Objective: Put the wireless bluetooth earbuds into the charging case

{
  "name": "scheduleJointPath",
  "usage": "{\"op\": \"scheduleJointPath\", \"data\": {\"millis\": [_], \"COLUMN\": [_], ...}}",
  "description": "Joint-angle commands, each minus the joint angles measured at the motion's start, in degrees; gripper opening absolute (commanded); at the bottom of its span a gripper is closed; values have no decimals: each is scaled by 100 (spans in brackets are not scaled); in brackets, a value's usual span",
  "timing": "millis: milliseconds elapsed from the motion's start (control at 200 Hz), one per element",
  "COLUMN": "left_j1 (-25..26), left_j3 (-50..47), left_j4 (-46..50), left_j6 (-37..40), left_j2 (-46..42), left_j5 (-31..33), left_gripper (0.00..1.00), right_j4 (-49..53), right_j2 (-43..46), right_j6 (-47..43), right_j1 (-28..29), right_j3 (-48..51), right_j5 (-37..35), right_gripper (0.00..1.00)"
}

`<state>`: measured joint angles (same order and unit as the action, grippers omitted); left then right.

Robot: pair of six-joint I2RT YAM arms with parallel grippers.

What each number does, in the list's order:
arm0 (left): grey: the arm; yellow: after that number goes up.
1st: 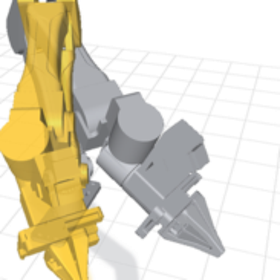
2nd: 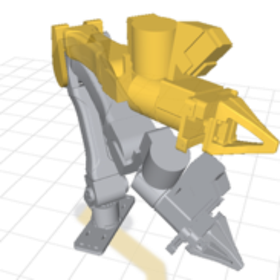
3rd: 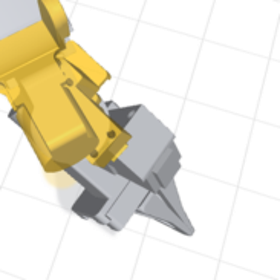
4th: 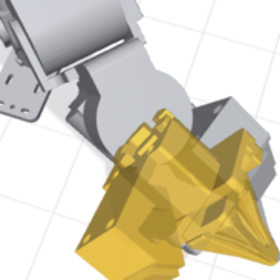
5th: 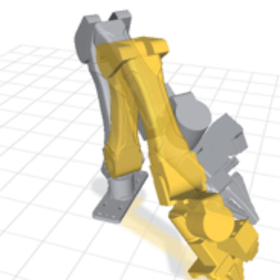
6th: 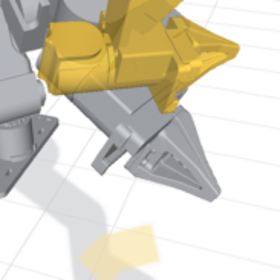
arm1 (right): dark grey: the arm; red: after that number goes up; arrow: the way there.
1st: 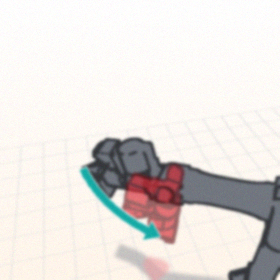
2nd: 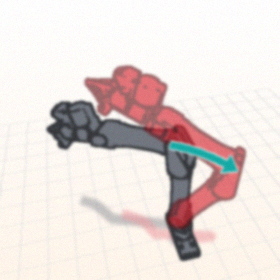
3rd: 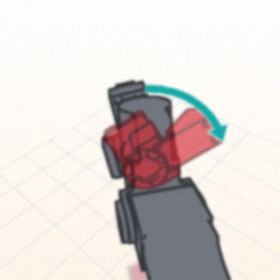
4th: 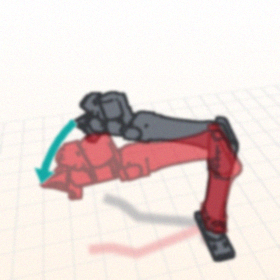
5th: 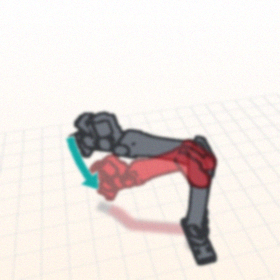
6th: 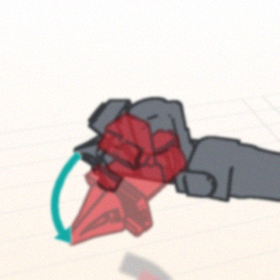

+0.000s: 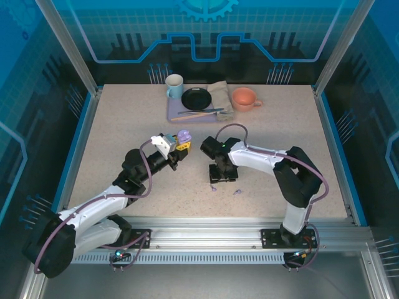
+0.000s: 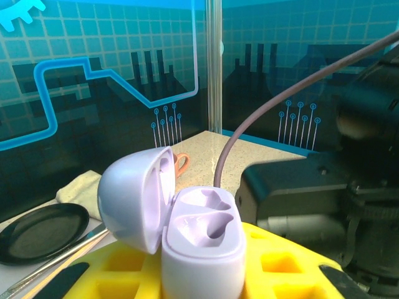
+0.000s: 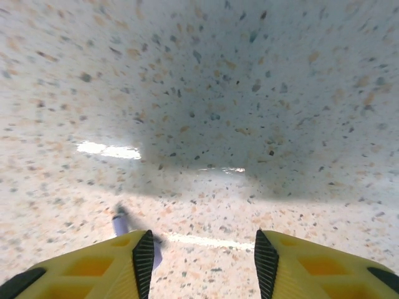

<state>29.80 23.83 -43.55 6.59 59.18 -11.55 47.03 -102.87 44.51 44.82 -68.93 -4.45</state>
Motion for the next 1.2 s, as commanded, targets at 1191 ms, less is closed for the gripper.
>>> {"op": "scheduleJointPath", "data": {"millis": [1191], "left_j1": [50], "left_j3": [-4], "left_j4": [8], "left_j6": [167], "left_j2": [-82], "left_j5": [65], "left_gripper": [0], "right_j4": [107], "right_j2": [95], "right_j6": [-1073], "right_j1": [591], "right_j3": [-283], "right_j5": [-163], "right_gripper": [51]}}
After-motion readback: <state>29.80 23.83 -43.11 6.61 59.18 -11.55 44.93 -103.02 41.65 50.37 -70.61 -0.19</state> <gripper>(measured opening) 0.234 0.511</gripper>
